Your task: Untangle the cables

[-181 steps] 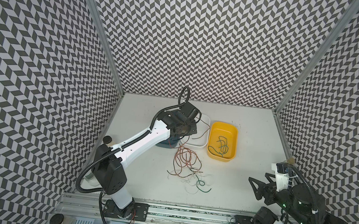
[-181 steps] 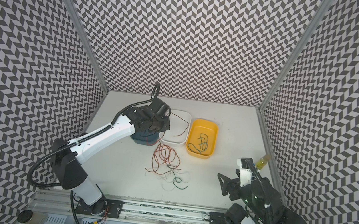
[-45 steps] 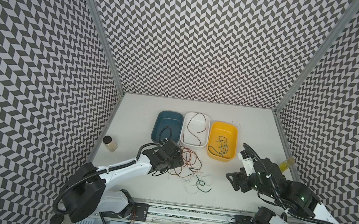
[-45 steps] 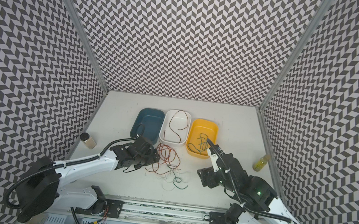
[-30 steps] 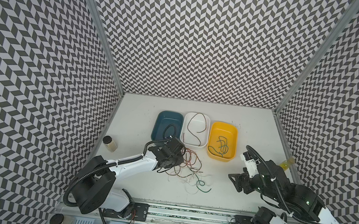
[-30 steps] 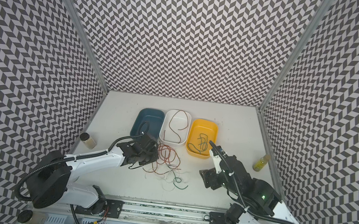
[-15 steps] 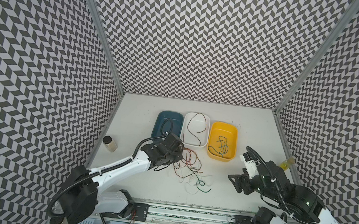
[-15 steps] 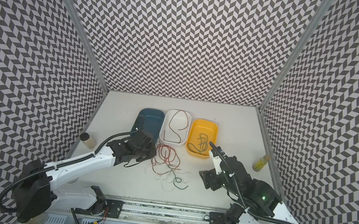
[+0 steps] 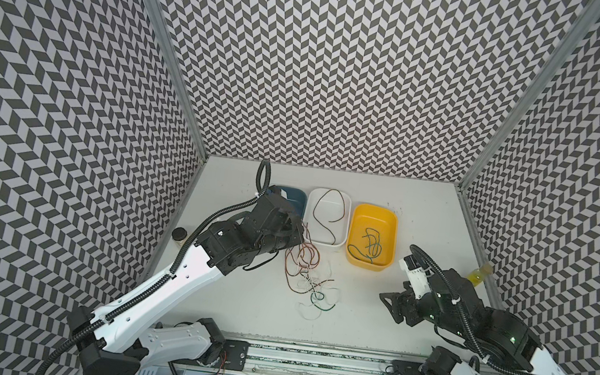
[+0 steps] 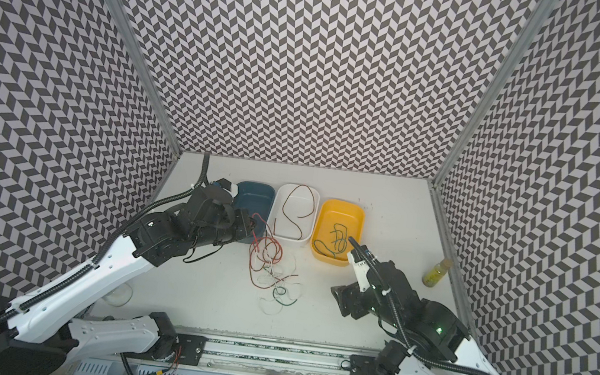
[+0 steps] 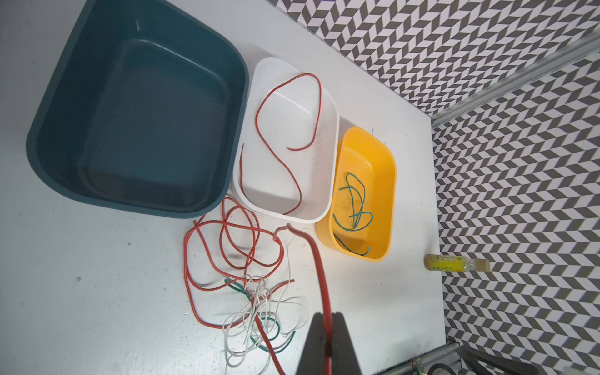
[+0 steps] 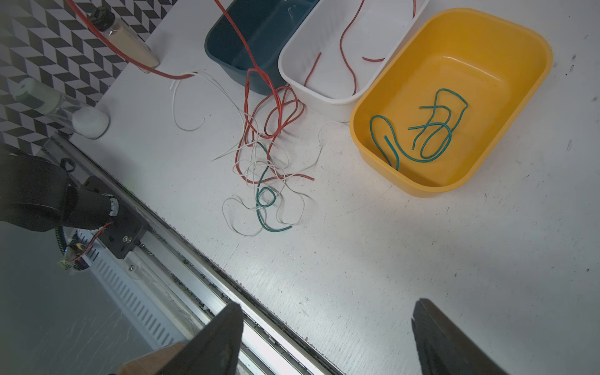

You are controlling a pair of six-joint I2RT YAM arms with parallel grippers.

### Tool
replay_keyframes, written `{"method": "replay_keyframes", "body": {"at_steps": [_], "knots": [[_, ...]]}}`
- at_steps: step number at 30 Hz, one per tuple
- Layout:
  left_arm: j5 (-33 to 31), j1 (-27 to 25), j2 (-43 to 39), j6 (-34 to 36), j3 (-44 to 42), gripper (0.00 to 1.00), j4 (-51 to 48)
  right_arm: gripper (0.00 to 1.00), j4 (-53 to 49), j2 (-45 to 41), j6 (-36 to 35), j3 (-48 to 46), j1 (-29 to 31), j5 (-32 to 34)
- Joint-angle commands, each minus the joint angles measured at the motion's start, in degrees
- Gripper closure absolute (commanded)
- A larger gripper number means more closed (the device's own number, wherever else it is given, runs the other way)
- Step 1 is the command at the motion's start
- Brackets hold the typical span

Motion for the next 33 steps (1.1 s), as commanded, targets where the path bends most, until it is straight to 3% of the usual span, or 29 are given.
{"method": "replay_keyframes", "body": {"at_steps": [1,11,16,22,26,33], "knots": [[-0.23,-0.54,0.54,3.25,6.51,1.0,-3.87,0.18,1.96,0.33,-0.78,-0.69,0.38,-0.8],[0.94,-4.09,6.81,7.46,22.3,1.0,-5.76,0.19,2.24,0.91,-1.05,-0.79,0.38,-1.46],[0.58,-5.02,8.27,8.31,22.89,1.0,-2.65,0.19,4.92,0.77,-0.42,-0.77,0.38,-3.91],[3.54,-5.71,9.83,6.49,21.48,1.0,2.82,0.19,30.03,1.61,7.82,-8.92,1.19,-11.64],[3.08,-7.29,9.5,6.16,21.44,1.0,4.18,0.19,44.98,5.69,9.27,-12.92,1.6,-10.24],[1.79,-10.38,8.85,5.16,19.6,1.0,5.92,0.19,57.13,13.82,4.59,-11.15,4.73,-4.58]]}}
